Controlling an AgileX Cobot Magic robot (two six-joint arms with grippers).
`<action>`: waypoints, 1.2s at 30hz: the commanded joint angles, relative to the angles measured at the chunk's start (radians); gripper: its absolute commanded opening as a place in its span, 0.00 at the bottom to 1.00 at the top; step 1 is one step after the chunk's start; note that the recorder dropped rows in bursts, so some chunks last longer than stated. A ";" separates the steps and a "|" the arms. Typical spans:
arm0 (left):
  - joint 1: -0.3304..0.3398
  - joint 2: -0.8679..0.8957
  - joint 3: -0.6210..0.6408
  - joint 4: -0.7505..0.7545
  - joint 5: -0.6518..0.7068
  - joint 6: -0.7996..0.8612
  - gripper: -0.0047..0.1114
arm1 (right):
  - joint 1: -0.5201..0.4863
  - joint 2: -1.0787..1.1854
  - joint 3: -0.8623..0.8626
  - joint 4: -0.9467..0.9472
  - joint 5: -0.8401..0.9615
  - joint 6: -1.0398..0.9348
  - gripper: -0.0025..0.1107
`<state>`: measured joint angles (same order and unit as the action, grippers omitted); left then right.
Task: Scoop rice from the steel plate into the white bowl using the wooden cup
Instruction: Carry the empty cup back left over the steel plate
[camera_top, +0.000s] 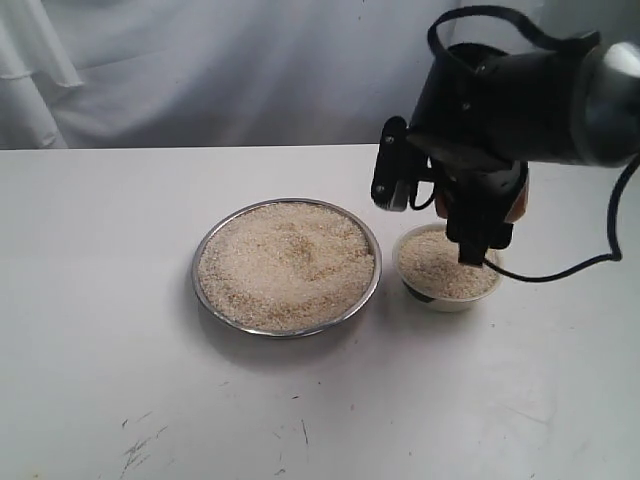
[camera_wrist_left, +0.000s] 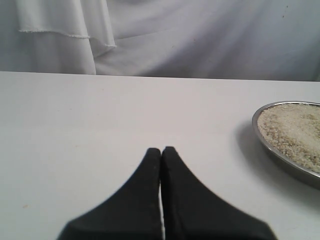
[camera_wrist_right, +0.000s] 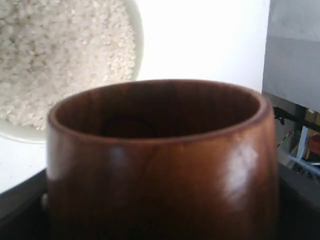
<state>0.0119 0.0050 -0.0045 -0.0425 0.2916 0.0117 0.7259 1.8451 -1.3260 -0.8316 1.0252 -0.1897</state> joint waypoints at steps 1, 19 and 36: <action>-0.002 -0.005 0.005 -0.001 -0.006 -0.003 0.04 | -0.041 -0.075 -0.011 0.088 -0.113 0.029 0.02; -0.002 -0.005 0.005 -0.001 -0.006 -0.003 0.04 | 0.009 -0.064 -0.011 0.379 -0.529 -0.172 0.02; -0.002 -0.005 0.005 -0.001 -0.006 -0.003 0.04 | 0.065 0.104 -0.054 0.043 -0.584 -0.295 0.02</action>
<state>0.0119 0.0050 -0.0045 -0.0425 0.2916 0.0117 0.7866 1.9327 -1.3455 -0.7463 0.4630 -0.4770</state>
